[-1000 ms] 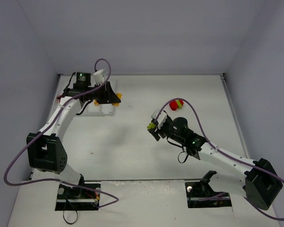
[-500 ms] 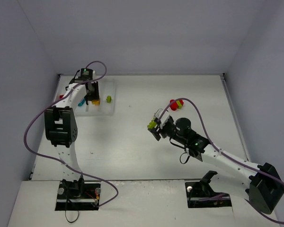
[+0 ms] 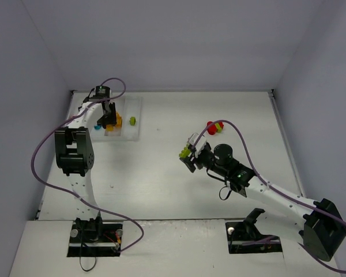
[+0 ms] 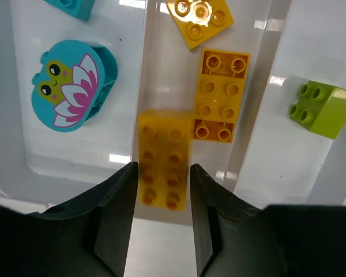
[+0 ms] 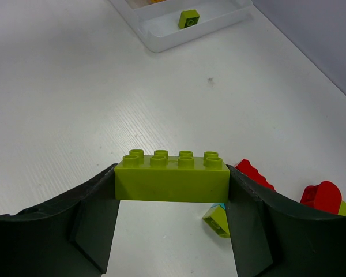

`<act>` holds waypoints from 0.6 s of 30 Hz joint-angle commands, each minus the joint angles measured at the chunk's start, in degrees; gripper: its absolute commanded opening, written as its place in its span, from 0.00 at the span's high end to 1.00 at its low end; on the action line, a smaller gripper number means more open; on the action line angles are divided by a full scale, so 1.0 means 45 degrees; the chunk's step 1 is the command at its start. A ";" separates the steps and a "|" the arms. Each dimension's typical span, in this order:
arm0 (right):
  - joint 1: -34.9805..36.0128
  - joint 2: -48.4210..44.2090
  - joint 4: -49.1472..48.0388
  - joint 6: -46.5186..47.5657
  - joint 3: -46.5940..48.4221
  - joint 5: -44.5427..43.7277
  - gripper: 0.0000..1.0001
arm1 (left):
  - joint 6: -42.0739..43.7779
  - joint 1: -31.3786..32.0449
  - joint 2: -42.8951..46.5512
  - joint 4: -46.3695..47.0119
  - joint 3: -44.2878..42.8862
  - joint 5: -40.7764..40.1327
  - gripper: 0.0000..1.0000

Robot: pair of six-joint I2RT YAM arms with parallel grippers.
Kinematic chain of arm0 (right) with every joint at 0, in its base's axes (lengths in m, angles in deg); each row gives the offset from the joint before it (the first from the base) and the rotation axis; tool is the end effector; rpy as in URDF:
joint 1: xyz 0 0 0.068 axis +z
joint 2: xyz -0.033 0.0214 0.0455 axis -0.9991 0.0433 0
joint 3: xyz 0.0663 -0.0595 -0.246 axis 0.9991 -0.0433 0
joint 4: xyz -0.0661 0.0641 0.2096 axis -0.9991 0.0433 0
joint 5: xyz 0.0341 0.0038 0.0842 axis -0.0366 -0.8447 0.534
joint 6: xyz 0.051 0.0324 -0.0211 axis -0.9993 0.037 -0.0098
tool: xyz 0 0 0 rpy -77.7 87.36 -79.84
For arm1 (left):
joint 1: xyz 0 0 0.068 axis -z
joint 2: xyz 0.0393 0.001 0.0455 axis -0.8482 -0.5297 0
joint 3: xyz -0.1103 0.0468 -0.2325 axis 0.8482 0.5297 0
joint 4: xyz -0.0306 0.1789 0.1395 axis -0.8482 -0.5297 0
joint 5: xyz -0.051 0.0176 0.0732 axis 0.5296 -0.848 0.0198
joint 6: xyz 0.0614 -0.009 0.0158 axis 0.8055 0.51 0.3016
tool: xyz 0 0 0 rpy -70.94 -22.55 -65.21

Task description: Sort the legos into containers by color

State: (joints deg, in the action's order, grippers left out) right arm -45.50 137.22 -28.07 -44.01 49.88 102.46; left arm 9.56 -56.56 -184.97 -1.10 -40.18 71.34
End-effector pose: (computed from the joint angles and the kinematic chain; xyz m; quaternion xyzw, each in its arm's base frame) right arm 0.1624 0.1616 0.2778 -0.4164 0.5829 0.2341 0.6573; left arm 0.4268 -0.0099 0.2185 -0.0985 0.9479 -0.0289 0.3014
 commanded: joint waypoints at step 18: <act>0.0037 -0.0848 -0.1022 0.0304 0.0112 0.0950 0.95 | -0.1060 0.1432 0.5069 0.0258 0.1325 0.4088 0.29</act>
State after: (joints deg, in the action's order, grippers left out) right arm -45.50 136.02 -28.07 -43.73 49.69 104.32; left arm 7.81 -54.14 -173.89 -1.95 -35.17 80.36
